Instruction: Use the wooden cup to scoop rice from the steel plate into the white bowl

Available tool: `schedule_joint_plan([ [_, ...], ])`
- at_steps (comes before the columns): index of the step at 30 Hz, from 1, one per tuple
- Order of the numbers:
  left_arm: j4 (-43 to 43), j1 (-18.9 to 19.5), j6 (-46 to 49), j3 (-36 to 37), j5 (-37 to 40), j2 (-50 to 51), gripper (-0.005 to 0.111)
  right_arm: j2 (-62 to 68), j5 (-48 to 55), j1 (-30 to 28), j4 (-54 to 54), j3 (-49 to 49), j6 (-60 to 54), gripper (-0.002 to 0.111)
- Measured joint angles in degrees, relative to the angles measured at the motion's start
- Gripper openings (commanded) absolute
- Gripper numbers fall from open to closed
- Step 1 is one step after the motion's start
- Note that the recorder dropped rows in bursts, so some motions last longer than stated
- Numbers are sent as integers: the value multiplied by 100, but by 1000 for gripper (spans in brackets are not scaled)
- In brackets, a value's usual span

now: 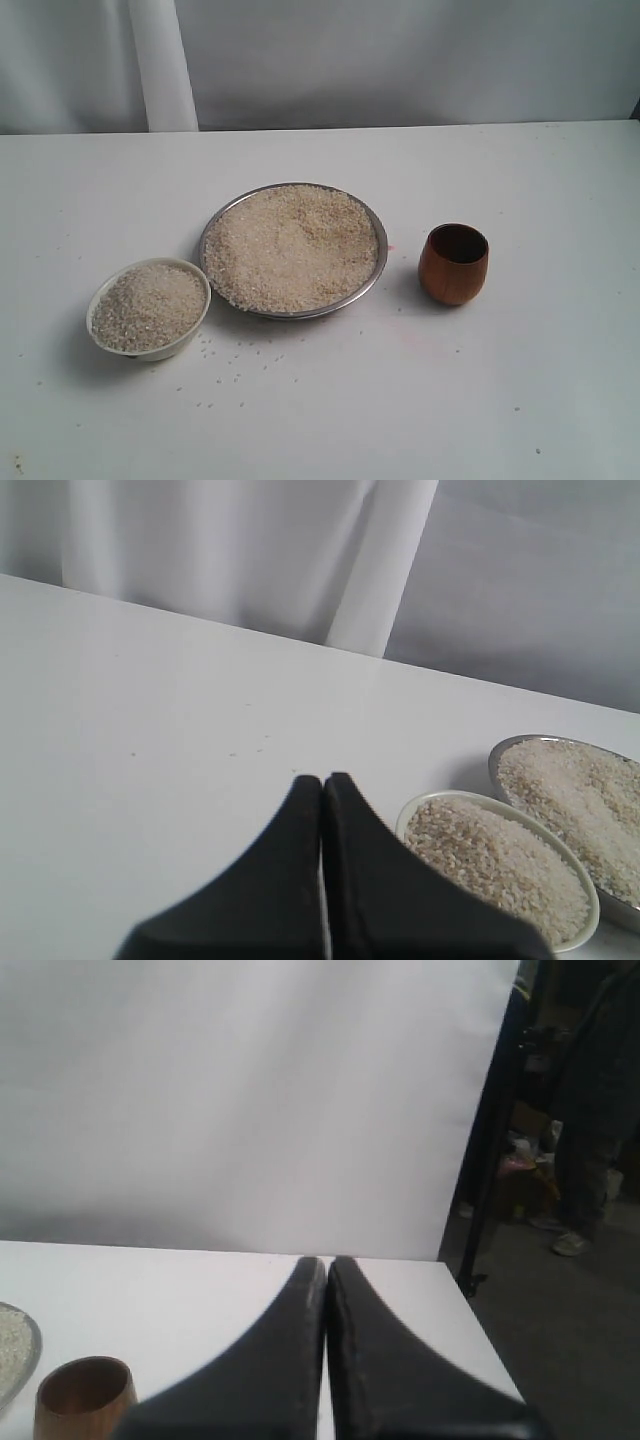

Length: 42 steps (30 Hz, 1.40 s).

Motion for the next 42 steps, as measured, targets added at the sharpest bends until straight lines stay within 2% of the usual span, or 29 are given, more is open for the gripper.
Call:
schedule_joint_plan([
  [4,0,0,0,0,0,0,0,-623,-189,-613,330,890,11,0],
  [14,0,0,0,0,0,0,0,-633,-348,-624,467,1694,11,0],
  [25,0,0,0,0,0,0,0,-633,213,-102,516,1749,11,0],
  [42,0,0,0,0,0,0,0,-633,213,-94,558,1749,22,0],
])
